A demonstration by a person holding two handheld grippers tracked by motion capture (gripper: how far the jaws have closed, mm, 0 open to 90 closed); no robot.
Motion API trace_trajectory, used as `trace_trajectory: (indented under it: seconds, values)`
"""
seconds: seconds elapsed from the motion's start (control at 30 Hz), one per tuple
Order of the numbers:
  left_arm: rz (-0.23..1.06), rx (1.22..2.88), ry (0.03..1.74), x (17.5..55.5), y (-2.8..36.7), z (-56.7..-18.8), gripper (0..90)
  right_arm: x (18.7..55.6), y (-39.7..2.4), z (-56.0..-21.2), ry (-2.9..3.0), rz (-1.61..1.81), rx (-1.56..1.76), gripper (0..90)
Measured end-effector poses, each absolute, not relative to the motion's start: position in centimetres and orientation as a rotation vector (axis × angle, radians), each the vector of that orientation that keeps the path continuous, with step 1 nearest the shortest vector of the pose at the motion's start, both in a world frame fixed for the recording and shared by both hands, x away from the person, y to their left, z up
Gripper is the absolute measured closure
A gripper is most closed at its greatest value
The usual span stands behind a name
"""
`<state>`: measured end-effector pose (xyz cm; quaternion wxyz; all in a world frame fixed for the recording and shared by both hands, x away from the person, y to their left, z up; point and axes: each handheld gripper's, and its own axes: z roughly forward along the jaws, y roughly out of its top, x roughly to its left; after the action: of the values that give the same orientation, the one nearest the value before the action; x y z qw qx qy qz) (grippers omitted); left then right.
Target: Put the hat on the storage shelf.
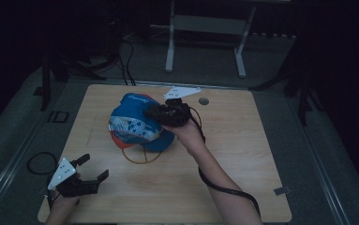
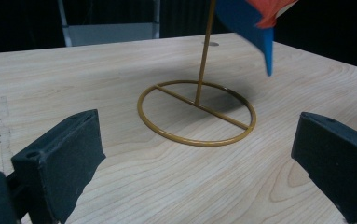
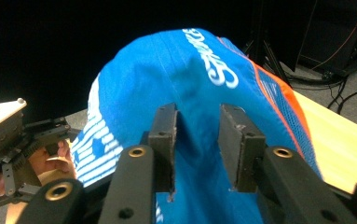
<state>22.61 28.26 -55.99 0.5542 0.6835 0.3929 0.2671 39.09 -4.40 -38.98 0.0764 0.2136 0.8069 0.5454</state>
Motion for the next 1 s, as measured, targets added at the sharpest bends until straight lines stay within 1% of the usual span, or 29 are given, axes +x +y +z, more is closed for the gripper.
trace_trajectory:
  seconds: [0.27,0.43,0.63,0.73,0.8,0.83,0.93,1.0]
  values:
    - [0.631,1.614,0.926,22.6,28.3,-56.0,2.4,39.0,-4.9,-39.0,2.419,1.645,0.638,63.4]
    - [0.629,1.613,0.925,22.6,28.3,-56.1,2.4,38.7,-5.1,-38.9,2.415,1.652,0.626,56.8]
    - [0.633,1.616,0.924,22.6,28.3,-56.1,2.3,38.3,-5.9,-38.8,2.392,1.636,0.616,38.7]
    - [0.632,1.62,0.922,22.6,28.2,-56.1,2.4,38.1,-6.4,-38.9,2.394,1.638,0.603,33.8]
    - [0.632,1.619,0.921,22.7,28.1,-56.1,2.4,37.9,-6.6,-38.9,2.396,1.637,0.598,32.4]
    - [0.633,1.621,0.921,22.7,28.1,-56.1,2.4,37.7,-7.1,-39.1,2.401,1.638,0.589,29.1]
    - [0.635,1.619,0.921,22.7,28.1,-56.1,2.3,37.4,-7.6,-39.3,2.421,1.638,0.591,24.5]
    - [0.633,1.619,0.921,22.7,28.1,-56.2,2.4,37.2,-8.0,-39.6,2.435,1.638,0.571,15.8]
